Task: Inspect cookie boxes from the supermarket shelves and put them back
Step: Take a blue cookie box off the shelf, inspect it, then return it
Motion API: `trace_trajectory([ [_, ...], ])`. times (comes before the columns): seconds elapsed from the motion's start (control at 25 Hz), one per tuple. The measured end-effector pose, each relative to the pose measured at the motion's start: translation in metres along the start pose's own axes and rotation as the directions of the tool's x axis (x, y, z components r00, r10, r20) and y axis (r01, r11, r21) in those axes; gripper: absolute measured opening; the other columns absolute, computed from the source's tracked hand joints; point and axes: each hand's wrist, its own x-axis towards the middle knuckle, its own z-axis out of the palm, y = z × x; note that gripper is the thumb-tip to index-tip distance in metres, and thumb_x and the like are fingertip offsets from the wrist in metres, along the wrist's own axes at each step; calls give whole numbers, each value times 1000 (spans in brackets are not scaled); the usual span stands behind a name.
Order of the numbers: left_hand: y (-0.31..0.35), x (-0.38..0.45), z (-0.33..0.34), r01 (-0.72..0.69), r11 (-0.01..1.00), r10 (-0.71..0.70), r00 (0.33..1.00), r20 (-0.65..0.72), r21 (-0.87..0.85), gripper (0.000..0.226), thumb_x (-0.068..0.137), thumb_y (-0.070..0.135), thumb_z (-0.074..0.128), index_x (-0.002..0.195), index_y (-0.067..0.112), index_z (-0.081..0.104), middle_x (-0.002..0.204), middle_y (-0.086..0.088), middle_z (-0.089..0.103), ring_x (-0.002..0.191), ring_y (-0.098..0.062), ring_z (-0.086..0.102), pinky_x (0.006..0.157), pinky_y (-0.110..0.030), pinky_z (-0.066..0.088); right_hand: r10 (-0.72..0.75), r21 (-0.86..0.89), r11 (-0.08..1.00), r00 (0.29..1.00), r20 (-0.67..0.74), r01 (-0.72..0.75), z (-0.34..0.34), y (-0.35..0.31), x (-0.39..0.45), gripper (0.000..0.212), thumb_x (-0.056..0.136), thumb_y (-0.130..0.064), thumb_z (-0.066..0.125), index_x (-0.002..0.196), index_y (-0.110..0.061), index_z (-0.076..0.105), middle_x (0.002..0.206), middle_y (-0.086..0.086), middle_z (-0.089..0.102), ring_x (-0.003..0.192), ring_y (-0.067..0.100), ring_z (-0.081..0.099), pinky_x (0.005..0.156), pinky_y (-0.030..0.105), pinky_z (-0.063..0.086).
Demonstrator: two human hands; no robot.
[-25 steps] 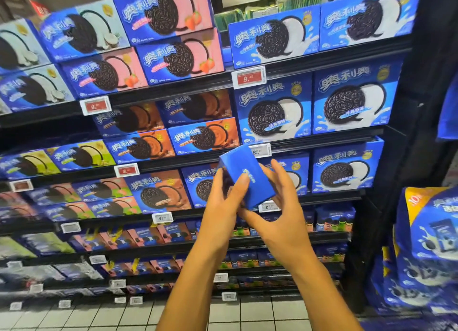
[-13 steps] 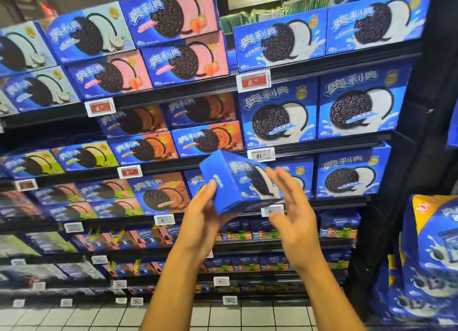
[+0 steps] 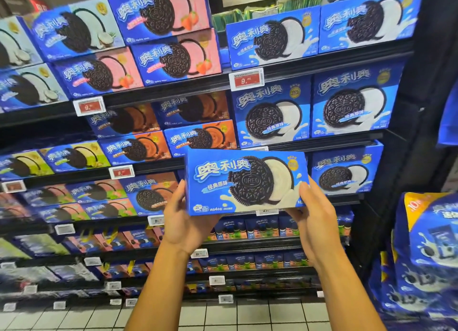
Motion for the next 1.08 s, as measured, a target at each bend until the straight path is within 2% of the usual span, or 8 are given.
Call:
trace_trajectory([
  [0.08, 1, 4, 1, 0, 999, 1, 1000, -23, 43, 55, 72, 51, 80, 119, 23, 73, 128, -5, 68, 112, -24, 67, 88, -44, 57, -54, 13, 998, 998, -34, 54, -1, -3, -3, 45, 97, -32, 56, 140, -19, 56, 124, -2, 71, 106, 9, 68, 83, 26, 58],
  [0.16, 1, 9, 0, -42, 994, 53, 992, -111, 102, 46, 76, 48, 76, 115, 24, 74, 125, -5, 69, 109, -23, 68, 85, -43, 58, -82, 18, 996, 995, -58, 83, -3, -8, -6, 56, 89, -36, 61, 142, -20, 54, 128, 0, 70, 112, 11, 67, 91, 29, 57],
  [0.28, -3, 18, -1, -150, 965, 201, 950, -239, 216, 25, 91, 25, 58, 114, 20, 69, 113, -3, 74, 96, -16, 71, 75, -32, 60, -114, 15, 993, 988, -103, 117, -5, -15, -8, 68, 78, -42, 71, 142, -23, 55, 139, 1, 63, 127, 18, 60, 103, 36, 51],
  [0.44, -6, 25, -1, -157, 930, 273, 901, -338, 331, 26, 95, 15, 55, 119, 14, 64, 108, -2, 76, 91, -12, 73, 68, -25, 59, -135, 27, 990, 985, -109, 139, -5, -18, -8, 56, 69, -47, 78, 122, -40, 65, 135, -6, 65, 125, 13, 61, 98, 30, 53],
  [0.6, -6, 26, -1, -131, 936, 247, 906, -343, 327, 28, 98, 14, 52, 122, 13, 66, 118, -7, 72, 99, -17, 71, 72, -28, 60, -127, 26, 991, 986, -106, 130, -7, -16, -8, 58, 72, -47, 78, 127, -38, 64, 129, -6, 69, 123, 14, 63, 97, 33, 54],
  [0.88, -8, 25, 4, -164, 932, 266, 915, -302, 324, 25, 98, 21, 53, 111, 18, 73, 117, -5, 73, 102, -17, 70, 73, -28, 58, -89, 41, 995, 986, -144, 95, -11, -14, -1, 66, 75, -41, 73, 138, -30, 58, 130, -3, 68, 116, 14, 66, 93, 28, 56],
  [0.96, -11, 26, 5, -158, 932, 260, 918, -300, 326, 23, 98, 20, 52, 109, 18, 73, 114, -5, 74, 98, -17, 72, 70, -27, 58, -68, 29, 997, 986, -149, 73, -12, -14, 1, 57, 85, -33, 68, 141, -27, 56, 128, -2, 69, 111, 13, 66, 95, 34, 52],
  [1.08, -14, 26, 7, -161, 932, 257, 925, -281, 325, 23, 88, 25, 60, 108, 16, 68, 107, -3, 75, 92, -15, 72, 68, -26, 59, -31, 25, 999, 983, -182, 37, -15, -12, 4, 42, 99, -20, 58, 140, -27, 57, 124, -1, 71, 107, 12, 67, 90, 34, 51],
])
